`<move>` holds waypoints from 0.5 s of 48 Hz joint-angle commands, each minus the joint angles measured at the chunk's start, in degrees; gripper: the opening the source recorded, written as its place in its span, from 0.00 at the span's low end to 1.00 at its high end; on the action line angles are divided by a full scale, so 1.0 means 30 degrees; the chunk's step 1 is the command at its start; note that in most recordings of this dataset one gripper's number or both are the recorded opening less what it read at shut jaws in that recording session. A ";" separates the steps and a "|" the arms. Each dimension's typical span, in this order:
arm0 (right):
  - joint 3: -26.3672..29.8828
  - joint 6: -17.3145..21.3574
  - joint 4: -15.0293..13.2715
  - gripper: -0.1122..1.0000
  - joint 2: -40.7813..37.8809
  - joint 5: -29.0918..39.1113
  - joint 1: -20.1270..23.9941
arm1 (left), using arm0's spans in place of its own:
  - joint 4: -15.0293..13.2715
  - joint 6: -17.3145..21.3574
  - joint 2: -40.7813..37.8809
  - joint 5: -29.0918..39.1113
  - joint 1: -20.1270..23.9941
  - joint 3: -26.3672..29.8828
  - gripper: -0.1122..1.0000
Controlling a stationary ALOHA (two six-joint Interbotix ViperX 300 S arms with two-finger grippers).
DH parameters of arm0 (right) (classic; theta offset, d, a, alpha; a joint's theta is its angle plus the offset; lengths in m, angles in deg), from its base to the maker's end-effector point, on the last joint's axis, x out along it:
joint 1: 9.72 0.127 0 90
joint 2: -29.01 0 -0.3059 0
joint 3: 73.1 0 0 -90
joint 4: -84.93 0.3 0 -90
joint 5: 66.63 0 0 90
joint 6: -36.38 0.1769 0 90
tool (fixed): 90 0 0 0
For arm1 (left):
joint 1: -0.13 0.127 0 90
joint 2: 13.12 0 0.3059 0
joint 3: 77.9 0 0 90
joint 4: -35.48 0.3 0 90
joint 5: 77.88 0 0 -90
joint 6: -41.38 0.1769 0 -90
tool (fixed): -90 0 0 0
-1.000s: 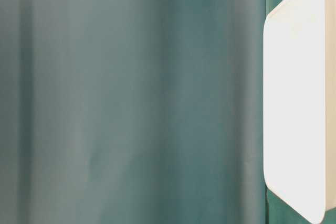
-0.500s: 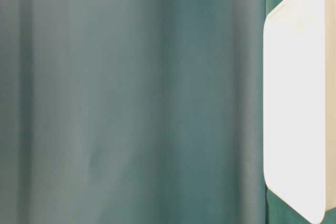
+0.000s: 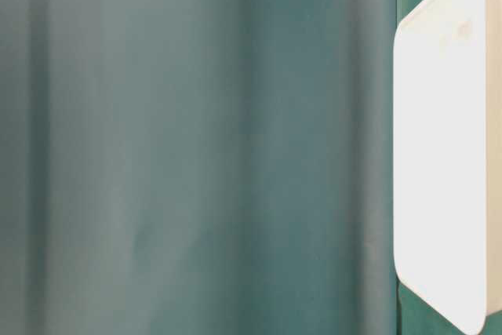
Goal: Put the tape alternately from left to right into the white case.
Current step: 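Move both grippers inward from the sides toward the tape rolls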
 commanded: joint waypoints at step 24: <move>0.3369 0.0059 0.0000 0.89 -0.5156 0.1787 -0.0029 | -0.0059 -0.0557 -0.3486 0.3047 -0.0088 0.2314 0.62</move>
